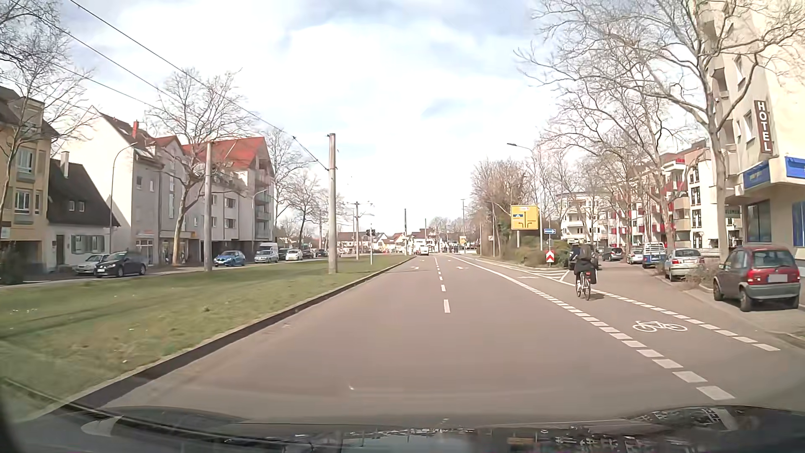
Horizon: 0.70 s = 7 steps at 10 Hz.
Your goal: Follow the waypoints while adhering to traffic rules and regulations
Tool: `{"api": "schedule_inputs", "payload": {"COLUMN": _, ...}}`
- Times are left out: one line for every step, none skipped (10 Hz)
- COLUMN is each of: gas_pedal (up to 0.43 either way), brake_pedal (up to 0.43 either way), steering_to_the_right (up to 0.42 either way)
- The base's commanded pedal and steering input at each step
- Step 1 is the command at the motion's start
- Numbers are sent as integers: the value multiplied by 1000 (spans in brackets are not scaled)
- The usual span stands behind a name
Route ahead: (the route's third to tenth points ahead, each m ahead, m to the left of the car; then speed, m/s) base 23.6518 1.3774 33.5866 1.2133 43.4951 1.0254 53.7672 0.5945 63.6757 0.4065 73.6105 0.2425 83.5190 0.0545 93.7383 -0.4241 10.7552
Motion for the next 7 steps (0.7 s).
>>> {"api": "schedule_inputs", "payload": {"gas_pedal": 79, "brake_pedal": 0, "steering_to_the_right": -4}}
{"api": "schedule_inputs", "payload": {"gas_pedal": 79, "brake_pedal": 0, "steering_to_the_right": -3}}
{"api": "schedule_inputs", "payload": {"gas_pedal": 79, "brake_pedal": 0, "steering_to_the_right": -4}}
{"api": "schedule_inputs", "payload": {"gas_pedal": 79, "brake_pedal": 0, "steering_to_the_right": -3}}
{"api": "schedule_inputs", "payload": {"gas_pedal": 79, "brake_pedal": 0, "steering_to_the_right": -1}}
{"api": "schedule_inputs", "payload": {"gas_pedal": 79, "brake_pedal": 0, "steering_to_the_right": 0}}
{"api": "schedule_inputs", "payload": {"gas_pedal": 79, "brake_pedal": 0, "steering_to_the_right": 1}}
